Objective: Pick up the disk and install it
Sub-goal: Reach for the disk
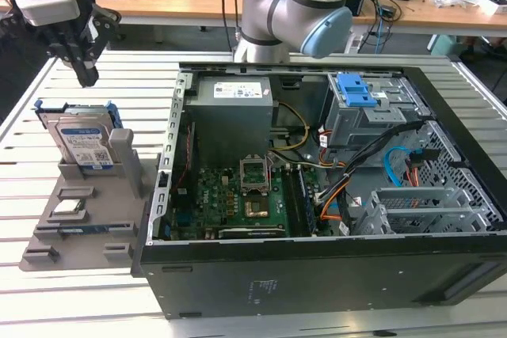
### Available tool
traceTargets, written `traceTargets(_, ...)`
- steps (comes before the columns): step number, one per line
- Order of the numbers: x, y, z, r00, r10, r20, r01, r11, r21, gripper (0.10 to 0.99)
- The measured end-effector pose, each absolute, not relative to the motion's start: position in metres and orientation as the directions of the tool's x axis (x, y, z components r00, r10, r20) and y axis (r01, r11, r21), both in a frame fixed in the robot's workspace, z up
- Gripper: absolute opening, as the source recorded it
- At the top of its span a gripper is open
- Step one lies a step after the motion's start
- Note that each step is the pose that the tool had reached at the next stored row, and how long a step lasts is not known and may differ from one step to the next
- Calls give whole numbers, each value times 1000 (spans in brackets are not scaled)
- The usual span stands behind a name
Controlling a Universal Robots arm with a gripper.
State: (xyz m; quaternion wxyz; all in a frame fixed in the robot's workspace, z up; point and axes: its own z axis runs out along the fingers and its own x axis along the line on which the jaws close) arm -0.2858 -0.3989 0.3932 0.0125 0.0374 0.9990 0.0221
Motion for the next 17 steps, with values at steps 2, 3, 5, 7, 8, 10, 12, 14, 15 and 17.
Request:
traceTargets(2,-289,-399,393,-997,75,-23,74,996,45,106)
traceTargets(3,-292,-399,393,-997,75,-23,74,996,45,106)
traceTargets(5,-295,-399,393,-997,75,-23,74,996,45,106)
traceTargets(7,-300,-399,393,-997,75,-23,74,996,45,106)
traceTargets(8,-302,-399,393,-997,75,-23,74,996,45,106)
traceTargets(10,-307,-399,393,-997,75,-23,74,996,45,106)
traceTargets(12,-311,-399,393,-997,75,-23,74,996,45,106)
traceTargets(14,-314,-399,393,-997,75,-23,74,996,45,106)
traceTargets(15,-316,-399,393,-997,75,-23,74,996,45,106)
traceTargets(17,-321,-399,393,-997,75,-23,74,996,45,106)
